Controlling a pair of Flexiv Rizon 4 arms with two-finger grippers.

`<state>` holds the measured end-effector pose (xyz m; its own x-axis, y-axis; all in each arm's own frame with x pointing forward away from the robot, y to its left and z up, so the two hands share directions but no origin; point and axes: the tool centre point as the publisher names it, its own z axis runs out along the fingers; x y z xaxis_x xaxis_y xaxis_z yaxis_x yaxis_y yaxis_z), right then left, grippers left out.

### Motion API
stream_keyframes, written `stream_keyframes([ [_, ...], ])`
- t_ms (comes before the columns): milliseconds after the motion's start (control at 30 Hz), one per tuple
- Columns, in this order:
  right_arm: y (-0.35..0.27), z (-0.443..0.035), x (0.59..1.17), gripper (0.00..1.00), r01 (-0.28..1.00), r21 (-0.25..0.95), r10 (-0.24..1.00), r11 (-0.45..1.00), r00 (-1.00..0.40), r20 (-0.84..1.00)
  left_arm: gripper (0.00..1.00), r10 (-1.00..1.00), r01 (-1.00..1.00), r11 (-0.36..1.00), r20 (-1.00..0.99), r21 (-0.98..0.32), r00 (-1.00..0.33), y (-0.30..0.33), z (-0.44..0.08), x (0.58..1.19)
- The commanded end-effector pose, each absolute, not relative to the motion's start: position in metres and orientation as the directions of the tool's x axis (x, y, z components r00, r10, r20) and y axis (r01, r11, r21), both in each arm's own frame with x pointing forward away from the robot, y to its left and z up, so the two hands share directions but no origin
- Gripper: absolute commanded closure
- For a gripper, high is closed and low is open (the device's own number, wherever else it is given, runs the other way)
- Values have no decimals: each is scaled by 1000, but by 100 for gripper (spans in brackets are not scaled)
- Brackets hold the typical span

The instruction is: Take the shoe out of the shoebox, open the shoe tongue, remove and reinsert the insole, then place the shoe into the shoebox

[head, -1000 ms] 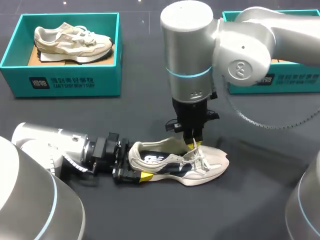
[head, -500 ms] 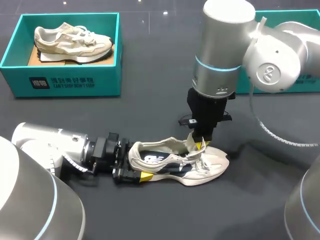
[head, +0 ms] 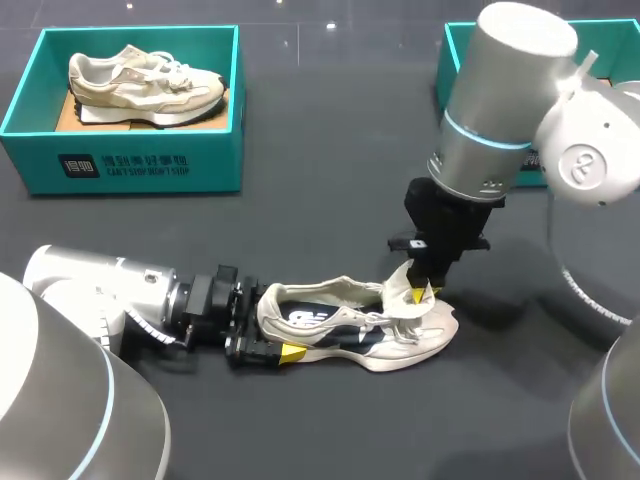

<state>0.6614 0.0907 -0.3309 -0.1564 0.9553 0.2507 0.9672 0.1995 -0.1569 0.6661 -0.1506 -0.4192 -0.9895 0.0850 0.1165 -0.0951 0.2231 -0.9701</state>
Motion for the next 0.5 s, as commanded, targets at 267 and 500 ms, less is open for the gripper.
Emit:
stream_keyframes([
  [267, 68, -349, 656, 100, 974, -122, 883, 189, -114, 455, 100, 81, -95, 224, 116, -970, -990, -150, -419, 666],
  [500, 68, -360, 660, 90, 974, -115, 867, 193, -115, 485, 100, 81, -95, 224, 116, -970, -990, -150, -419, 666],
])
